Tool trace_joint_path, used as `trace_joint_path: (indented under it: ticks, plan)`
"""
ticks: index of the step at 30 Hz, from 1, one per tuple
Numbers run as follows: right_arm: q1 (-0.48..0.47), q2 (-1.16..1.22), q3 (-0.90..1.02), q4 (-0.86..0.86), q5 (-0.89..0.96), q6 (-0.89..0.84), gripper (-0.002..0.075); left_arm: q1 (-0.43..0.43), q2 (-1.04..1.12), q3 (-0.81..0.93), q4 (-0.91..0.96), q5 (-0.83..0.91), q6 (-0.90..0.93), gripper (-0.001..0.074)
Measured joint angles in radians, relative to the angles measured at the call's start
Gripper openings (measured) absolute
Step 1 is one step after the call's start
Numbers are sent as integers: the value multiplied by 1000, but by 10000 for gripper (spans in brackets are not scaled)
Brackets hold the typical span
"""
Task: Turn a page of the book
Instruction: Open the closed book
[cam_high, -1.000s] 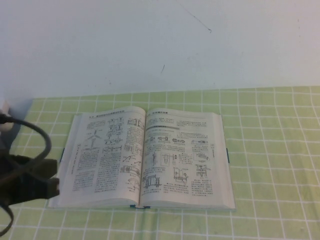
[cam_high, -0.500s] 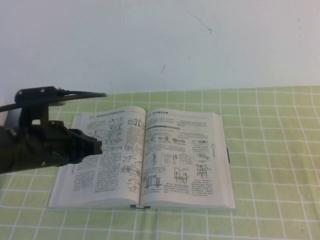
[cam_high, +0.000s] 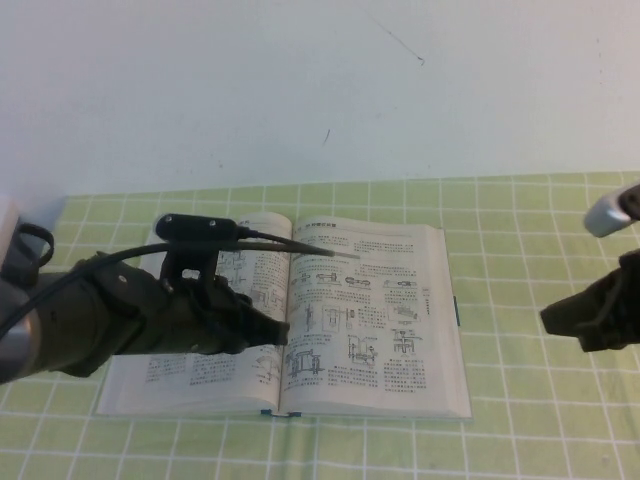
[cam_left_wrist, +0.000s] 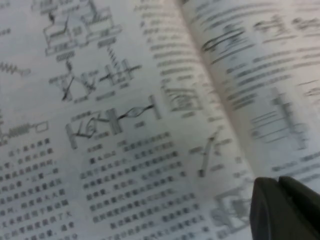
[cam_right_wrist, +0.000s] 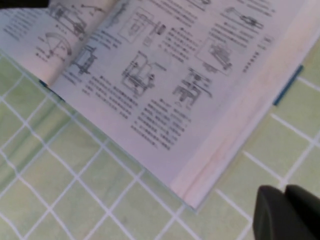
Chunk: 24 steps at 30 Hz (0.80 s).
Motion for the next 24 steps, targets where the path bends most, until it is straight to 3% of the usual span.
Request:
trace_joint_path:
  ticks: [3, 9, 14, 24]
  plan:
    - [64, 91, -56, 48, -10, -40, 71, 0, 51, -2, -4, -28, 1, -4]
    - [123, 261, -161, 133, -19, -52, 302, 2, 107, -3, -50, -67, -29, -4]
    - [123, 368, -221, 200, -33, -52, 344, 2, 121, -11, -61, -76, -29, -4]
    - [123, 493, -274, 327, 0, -36, 349, 3, 126, -11, -98, -78, -30, -4]
